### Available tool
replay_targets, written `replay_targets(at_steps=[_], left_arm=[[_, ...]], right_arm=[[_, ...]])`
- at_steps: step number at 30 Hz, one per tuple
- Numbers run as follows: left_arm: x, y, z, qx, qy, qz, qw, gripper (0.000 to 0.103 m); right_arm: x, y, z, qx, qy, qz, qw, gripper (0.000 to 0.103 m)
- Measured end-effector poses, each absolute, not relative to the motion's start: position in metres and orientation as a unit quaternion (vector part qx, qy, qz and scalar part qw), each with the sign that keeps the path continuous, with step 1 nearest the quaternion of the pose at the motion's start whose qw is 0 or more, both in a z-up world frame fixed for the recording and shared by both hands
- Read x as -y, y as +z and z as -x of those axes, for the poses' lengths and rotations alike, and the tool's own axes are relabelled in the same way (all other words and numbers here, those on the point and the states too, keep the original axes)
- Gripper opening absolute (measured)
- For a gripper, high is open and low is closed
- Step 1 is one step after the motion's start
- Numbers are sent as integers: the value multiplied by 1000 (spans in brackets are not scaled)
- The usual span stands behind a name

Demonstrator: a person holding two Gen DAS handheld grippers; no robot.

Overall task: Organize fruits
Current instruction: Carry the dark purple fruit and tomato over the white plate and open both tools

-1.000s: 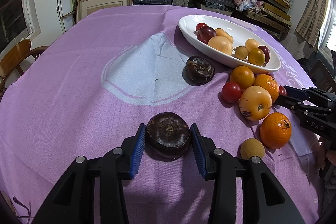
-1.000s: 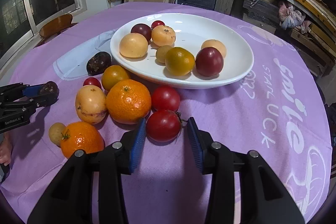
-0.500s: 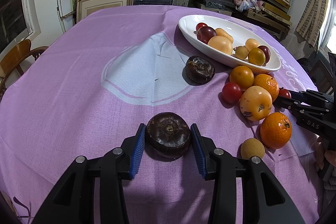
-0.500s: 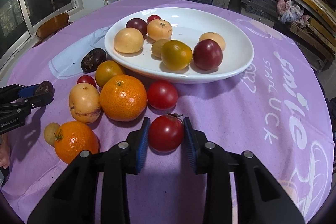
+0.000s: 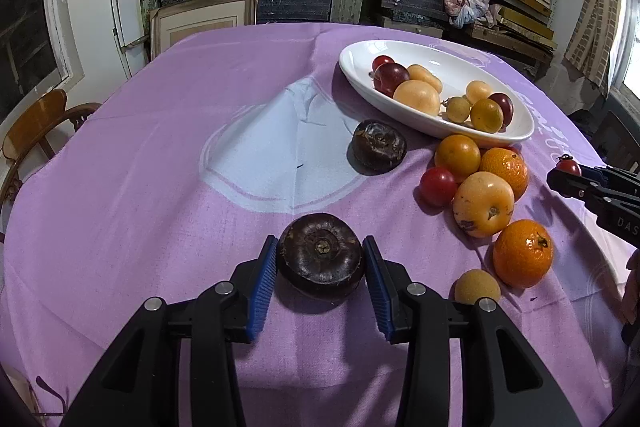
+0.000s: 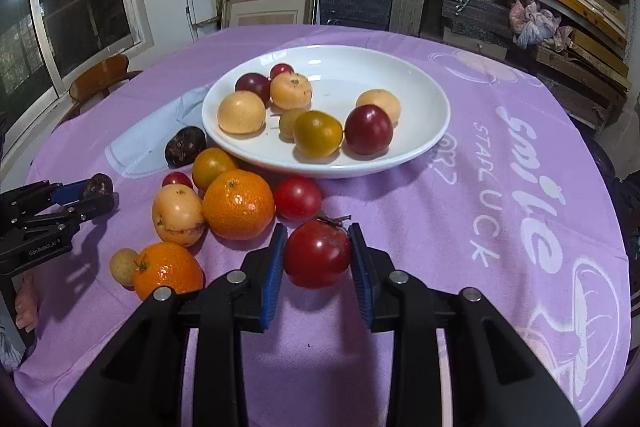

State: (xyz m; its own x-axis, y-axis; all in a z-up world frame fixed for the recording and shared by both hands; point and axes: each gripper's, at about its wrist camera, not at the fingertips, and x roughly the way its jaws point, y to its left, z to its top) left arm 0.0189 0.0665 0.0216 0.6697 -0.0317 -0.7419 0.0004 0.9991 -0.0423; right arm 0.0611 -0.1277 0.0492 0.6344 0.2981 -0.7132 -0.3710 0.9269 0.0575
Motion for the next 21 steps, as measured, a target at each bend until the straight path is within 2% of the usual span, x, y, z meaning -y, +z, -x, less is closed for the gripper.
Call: replay_targets(at_steps=[3, 6, 11, 16, 21], left_arm=[[-67, 35, -35, -417, -30, 41, 908, 43], [-56, 59, -57, -396, -32, 15, 917, 43], [-29, 80, -110, -392, -55, 9, 918, 43], [-10, 77, -153, -395, -58, 12, 917, 43], [-8, 74, -150, -393, -69, 9, 917, 43]], right_arm=[[133, 65, -63, -372, 179, 39, 910, 30], [138, 84, -75, -362, 172, 34, 915, 27], [134, 103, -112, -352, 160, 26, 922, 27], [130, 102, -144, -363, 164, 18, 917, 26], [138, 82, -99, -383, 201, 33, 901, 26]])
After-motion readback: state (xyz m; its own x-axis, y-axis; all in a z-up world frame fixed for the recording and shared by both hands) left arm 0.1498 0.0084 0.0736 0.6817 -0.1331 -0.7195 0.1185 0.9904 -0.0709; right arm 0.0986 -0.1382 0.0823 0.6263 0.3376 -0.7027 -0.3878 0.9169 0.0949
